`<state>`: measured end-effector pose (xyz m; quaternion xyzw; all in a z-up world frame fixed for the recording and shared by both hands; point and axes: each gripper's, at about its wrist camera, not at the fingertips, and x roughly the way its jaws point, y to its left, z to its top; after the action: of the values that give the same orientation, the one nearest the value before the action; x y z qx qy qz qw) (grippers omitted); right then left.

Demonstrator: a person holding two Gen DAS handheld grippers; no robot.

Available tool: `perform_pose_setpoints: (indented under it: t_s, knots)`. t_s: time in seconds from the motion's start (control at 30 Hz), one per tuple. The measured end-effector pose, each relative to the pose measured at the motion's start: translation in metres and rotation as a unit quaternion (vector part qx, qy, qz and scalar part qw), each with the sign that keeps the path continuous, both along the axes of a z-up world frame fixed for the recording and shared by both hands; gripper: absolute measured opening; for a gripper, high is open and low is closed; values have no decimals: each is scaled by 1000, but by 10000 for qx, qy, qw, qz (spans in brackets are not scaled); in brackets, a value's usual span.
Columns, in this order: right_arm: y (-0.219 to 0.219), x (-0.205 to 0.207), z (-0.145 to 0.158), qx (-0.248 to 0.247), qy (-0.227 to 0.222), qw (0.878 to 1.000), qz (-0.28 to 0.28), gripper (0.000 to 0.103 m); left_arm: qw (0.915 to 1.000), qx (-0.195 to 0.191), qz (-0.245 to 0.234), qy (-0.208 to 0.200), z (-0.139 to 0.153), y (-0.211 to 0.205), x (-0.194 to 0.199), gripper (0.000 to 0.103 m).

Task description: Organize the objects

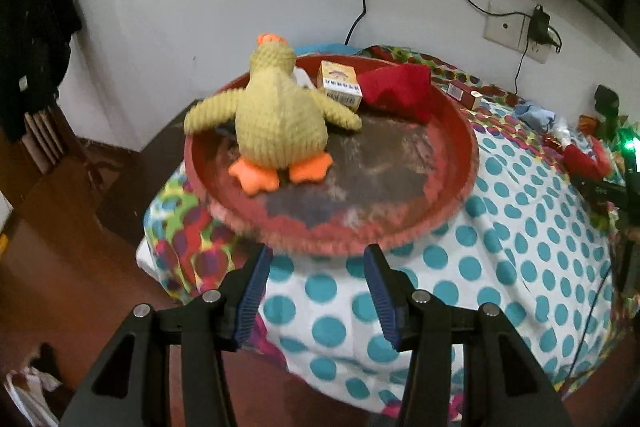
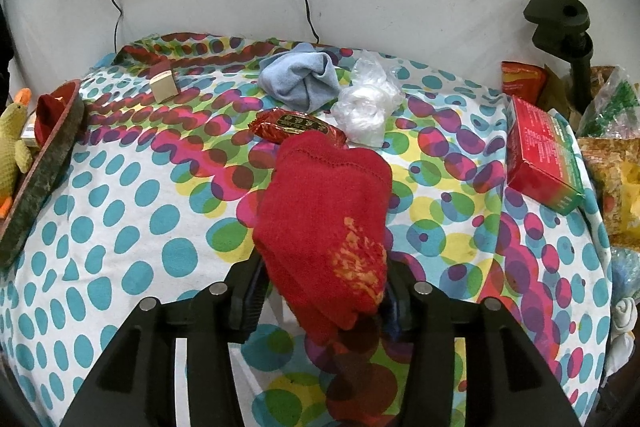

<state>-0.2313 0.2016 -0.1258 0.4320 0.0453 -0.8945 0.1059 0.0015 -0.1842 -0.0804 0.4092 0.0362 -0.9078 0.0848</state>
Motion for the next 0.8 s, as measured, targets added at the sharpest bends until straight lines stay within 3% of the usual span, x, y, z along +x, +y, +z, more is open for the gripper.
perform_pose_setpoints:
  t_s: [0.13, 0.2, 0.27, 0.4, 0.53, 0.8]
  knots:
    - [3, 6, 7, -59, 236, 9997, -32, 60, 9998, 16, -157, 74, -4, -2, 9, 50]
    - [6, 10, 11, -92, 356, 9993, -46, 60, 9996, 68, -229, 139, -2, -3, 12, 50]
    - [7, 11, 13, -45, 436, 9990, -130, 59, 9992, 33, -372, 137, 0, 0, 14, 50]
    - [9, 12, 15, -63, 493, 9986, -167, 41, 9981, -97, -592, 127, -3, 6, 17, 50]
    - [6, 13, 16, 9, 506, 9986, -181, 39, 9976, 130, -684, 8, -11, 5, 15, 50]
    - [2, 13, 16, 202, 509, 9983, -201, 38, 9974, 52, -716, -43, -16, 2, 16, 50]
